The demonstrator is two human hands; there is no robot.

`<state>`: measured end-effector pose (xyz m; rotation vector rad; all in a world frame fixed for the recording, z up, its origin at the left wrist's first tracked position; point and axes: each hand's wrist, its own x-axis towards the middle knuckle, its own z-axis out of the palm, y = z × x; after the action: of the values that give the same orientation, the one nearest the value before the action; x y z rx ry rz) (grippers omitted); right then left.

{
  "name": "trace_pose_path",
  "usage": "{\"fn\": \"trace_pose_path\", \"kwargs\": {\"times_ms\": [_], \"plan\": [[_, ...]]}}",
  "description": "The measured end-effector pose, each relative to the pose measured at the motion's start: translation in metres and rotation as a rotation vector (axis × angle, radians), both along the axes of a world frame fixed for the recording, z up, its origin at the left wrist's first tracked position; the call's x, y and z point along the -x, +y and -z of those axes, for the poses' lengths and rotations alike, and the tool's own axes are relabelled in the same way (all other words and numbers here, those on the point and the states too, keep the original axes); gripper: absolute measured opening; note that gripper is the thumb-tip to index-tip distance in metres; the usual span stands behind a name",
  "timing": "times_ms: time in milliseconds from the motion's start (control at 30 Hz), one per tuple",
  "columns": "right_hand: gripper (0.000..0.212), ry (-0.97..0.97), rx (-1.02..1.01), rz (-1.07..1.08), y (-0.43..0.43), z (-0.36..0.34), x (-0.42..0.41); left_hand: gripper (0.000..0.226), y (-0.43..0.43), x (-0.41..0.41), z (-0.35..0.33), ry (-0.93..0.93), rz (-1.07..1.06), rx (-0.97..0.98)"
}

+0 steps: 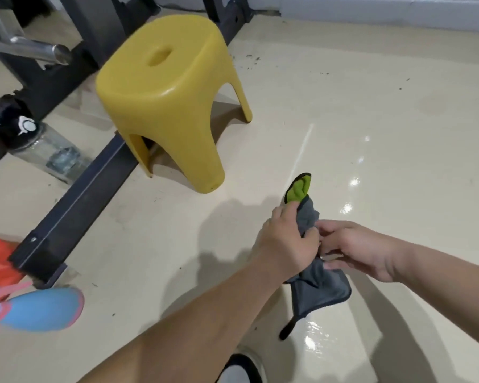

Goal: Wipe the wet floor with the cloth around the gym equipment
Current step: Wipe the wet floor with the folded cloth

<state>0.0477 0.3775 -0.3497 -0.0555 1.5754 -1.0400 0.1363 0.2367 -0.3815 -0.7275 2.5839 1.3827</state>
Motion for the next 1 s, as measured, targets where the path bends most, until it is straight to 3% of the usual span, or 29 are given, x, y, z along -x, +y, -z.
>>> {"fn": "trace_pose_path", "kwargs": {"times_ms": [67, 133, 233, 333, 400, 500, 567, 667, 767, 867, 933, 1000], "plan": [[0.035, -0.024, 0.029, 0.039, -0.020, 0.001, -0.006, 0.086, -0.007, -0.022, 0.014, 0.024, 0.087, 0.264], [0.036, 0.141, -0.041, 0.125, -0.037, 0.001, -0.009, 0.093, -0.011, -0.039, 0.025, -0.006, 0.170, 0.528], [0.021, 0.406, -0.146, 0.280, -0.051, 0.006, -0.010, 0.089, -0.005, -0.049, 0.042, -0.127, 0.459, 0.625], [0.017, 0.592, -0.214, 0.283, -0.051, 0.022, -0.008, 0.090, -0.004, -0.035, 0.059, -0.210, 0.688, 0.680], [0.016, 0.687, -0.254, 0.261, -0.052, 0.026, -0.007, 0.081, -0.020, -0.019, 0.063, -0.195, 0.727, 0.817], [0.022, 0.625, -0.215, 0.273, -0.055, 0.028, -0.010, 0.075, -0.070, 0.002, 0.061, -0.258, 0.551, 0.952], [0.028, 0.560, -0.187, 0.280, -0.059, 0.029, -0.014, 0.074, -0.118, -0.008, 0.061, -0.379, 0.340, 0.932], [0.031, 0.523, -0.133, 0.283, -0.070, 0.027, -0.020, 0.073, -0.165, -0.070, 0.064, -0.305, 0.156, 0.962], [0.033, 0.504, -0.084, 0.199, -0.083, 0.027, -0.033, 0.075, -0.149, -0.133, 0.067, -0.447, 0.099, 0.995], [0.033, 0.498, -0.058, 0.095, -0.088, 0.034, -0.050, 0.077, -0.101, -0.144, 0.066, -0.522, -0.030, 0.779], [0.029, 0.511, -0.064, 0.056, -0.087, 0.037, -0.056, 0.081, -0.060, -0.140, 0.067, -0.443, 0.175, 0.733], [0.025, 0.554, -0.093, -0.004, -0.084, 0.037, -0.056, 0.082, -0.035, -0.127, 0.061, -0.317, 0.540, 0.666]]}}
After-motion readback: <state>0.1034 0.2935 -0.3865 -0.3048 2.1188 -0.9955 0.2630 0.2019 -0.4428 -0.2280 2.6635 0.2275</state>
